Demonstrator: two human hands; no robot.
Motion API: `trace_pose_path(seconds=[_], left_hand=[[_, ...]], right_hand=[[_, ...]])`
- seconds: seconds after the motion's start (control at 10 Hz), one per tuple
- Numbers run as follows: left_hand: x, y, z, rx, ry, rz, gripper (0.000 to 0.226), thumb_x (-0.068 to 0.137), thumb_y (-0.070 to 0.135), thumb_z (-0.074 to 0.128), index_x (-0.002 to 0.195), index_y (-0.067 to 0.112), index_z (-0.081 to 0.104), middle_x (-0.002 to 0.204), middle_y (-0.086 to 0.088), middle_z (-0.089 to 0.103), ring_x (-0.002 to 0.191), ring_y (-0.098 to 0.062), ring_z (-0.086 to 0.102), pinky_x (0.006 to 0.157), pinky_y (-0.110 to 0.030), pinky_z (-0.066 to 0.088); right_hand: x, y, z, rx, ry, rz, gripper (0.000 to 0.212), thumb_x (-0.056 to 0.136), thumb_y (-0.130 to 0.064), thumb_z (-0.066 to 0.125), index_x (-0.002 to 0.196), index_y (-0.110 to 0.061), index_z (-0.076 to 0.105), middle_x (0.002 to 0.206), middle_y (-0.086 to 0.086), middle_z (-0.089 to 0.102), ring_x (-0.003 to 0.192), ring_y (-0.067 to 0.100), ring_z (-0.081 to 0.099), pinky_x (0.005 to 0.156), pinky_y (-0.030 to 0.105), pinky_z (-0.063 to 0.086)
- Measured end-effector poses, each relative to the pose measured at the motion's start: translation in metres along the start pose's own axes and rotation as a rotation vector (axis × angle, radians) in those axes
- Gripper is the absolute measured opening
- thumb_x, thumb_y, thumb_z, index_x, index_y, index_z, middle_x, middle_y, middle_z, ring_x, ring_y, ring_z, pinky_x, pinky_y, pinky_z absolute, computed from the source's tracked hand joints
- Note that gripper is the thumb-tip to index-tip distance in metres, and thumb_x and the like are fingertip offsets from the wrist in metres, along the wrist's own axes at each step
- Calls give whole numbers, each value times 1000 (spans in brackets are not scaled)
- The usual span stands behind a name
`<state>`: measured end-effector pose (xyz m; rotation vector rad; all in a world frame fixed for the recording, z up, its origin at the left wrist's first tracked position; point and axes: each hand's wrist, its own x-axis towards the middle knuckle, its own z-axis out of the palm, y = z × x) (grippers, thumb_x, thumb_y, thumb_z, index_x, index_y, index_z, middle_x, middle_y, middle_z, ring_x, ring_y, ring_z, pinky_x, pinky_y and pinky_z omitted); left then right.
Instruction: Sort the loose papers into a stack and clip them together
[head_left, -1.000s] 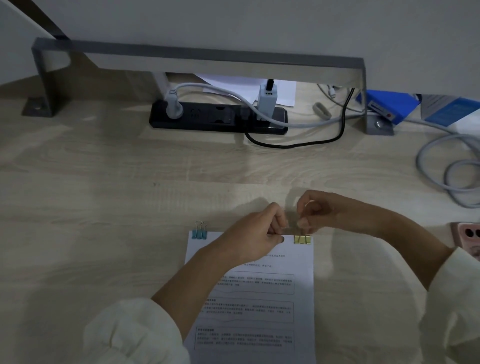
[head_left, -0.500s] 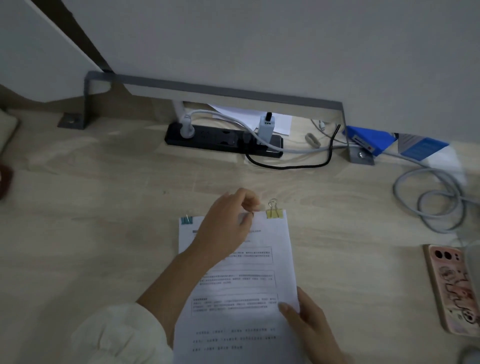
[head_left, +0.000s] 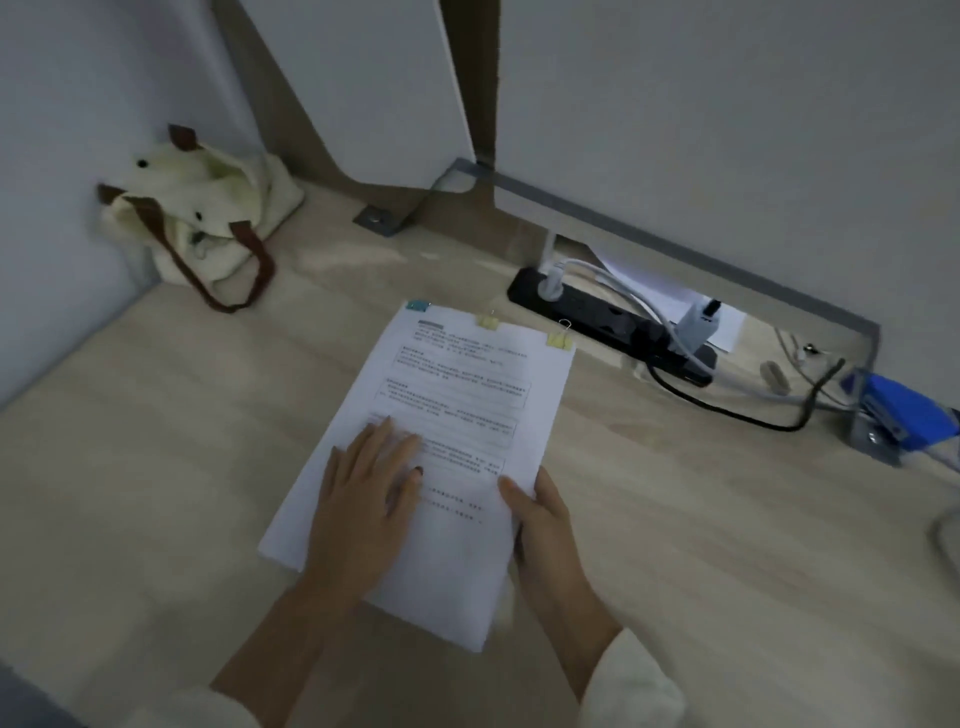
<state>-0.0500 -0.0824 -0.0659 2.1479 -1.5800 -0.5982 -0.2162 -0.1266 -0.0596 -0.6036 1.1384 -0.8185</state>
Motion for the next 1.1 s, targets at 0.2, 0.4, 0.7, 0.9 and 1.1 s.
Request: trace_pose_path(seconds=[0.2, 0.4, 0.7, 0.9, 1.1], left_hand=[[11, -79, -21, 95, 57, -186, 76, 76, 68, 9, 145, 37, 10, 157, 8, 1, 143, -11, -8, 117, -39, -9], [57, -149, -30, 301, 44, -153, 76, 80, 74, 0, 145, 34, -1, 155, 2, -6, 144, -19, -9, 115, -50, -3], [105, -178, -44, 371, 72, -90, 71, 86, 67, 6, 148, 31, 8, 157, -4, 6, 144, -24, 0, 114, -47, -2], [108, -180, -43, 393, 76, -80, 71, 87, 66, 9, 148, 29, 13, 157, -7, 11, 143, -26, 3, 113, -48, -1], [94, -175, -46, 357, 58, -91, 69, 91, 58, 6, 143, 19, 28, 150, -15, 33, 138, -31, 28, 109, -52, 20]], right_hand=[[55, 20, 82, 77, -44, 52, 31, 91, -7, 50, 121, -13, 57, 119, 10, 66, 107, 31, 63, 96, 53, 47], [100, 44, 137, -50, 53, -44, 38, 86, -8, 55, 123, -7, 49, 120, 15, 63, 108, 34, 61, 93, 56, 48], [125, 55, 167, -882, 324, -310, 56, 85, -11, 58, 138, -11, 37, 108, 6, 40, 99, 20, 46, 94, 32, 44], [125, 53, 170, -977, 321, -291, 62, 87, -14, 57, 142, -12, 30, 115, 13, 41, 103, 21, 42, 97, 33, 42], [97, 31, 148, -742, 172, -137, 39, 90, -13, 53, 121, 3, 37, 78, 6, 51, 64, 28, 48, 52, 27, 46]])
